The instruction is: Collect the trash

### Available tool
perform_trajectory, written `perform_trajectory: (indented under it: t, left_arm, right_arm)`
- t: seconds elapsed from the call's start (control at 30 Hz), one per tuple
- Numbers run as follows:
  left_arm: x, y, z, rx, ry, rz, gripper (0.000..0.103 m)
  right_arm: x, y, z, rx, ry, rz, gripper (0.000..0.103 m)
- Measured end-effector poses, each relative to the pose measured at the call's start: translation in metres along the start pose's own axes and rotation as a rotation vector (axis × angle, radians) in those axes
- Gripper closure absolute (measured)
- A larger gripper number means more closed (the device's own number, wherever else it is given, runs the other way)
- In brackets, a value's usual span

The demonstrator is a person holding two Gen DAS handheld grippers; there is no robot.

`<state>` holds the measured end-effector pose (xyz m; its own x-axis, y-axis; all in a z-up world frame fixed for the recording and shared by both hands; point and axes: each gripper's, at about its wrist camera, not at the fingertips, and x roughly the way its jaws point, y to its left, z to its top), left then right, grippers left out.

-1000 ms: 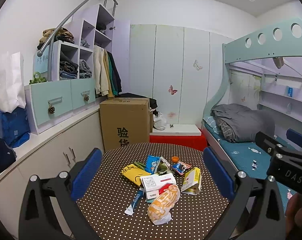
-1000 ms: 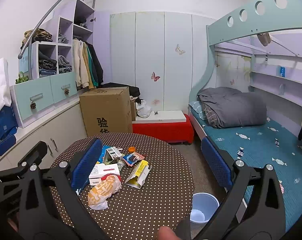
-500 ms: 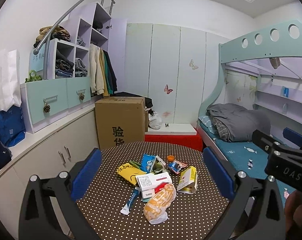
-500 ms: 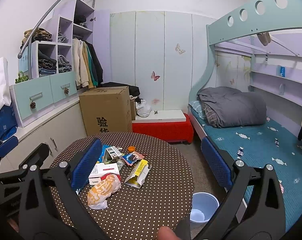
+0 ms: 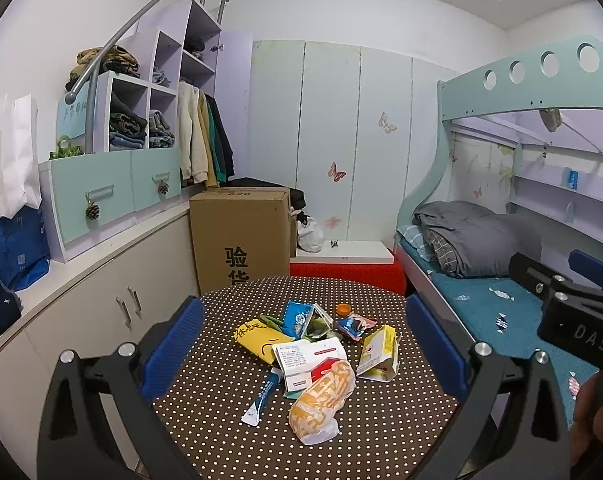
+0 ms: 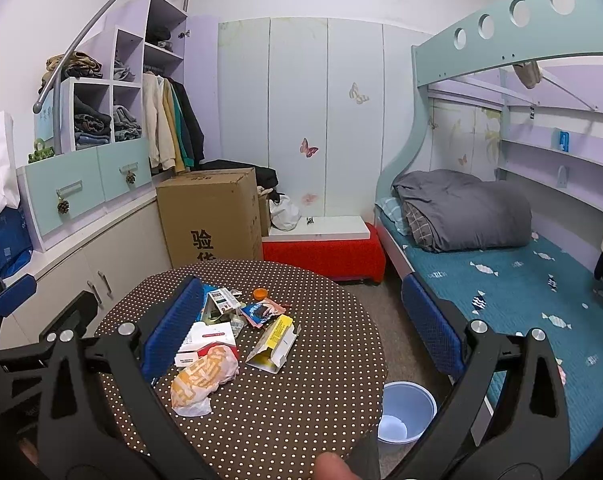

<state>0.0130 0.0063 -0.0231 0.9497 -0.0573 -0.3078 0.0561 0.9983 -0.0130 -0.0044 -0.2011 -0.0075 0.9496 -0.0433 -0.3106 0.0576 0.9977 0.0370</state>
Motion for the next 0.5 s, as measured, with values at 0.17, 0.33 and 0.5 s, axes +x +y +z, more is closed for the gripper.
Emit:
perform_trajectory:
  t: [0.17,0.33,0.5]
  left_arm:
    - [0.008,0.007,-0.006,-0.004,0.015,0.018,0.004]
    - [0.028,0.024,-0.022,-0.008,0.072,0.068,0.004]
    - [0.053,0.048,-0.045,-0.015,0.147,0.126,0.004]
  right_arm:
    - [0.007,0.001,0.000,-0.007,0.014,0.000,0.006]
    - [0.034,0.001,-0.012,-0.007,0.082,0.037,0.006]
    - [0.084,0.019,-0.046,-0.038,0.243,0.124,0.006]
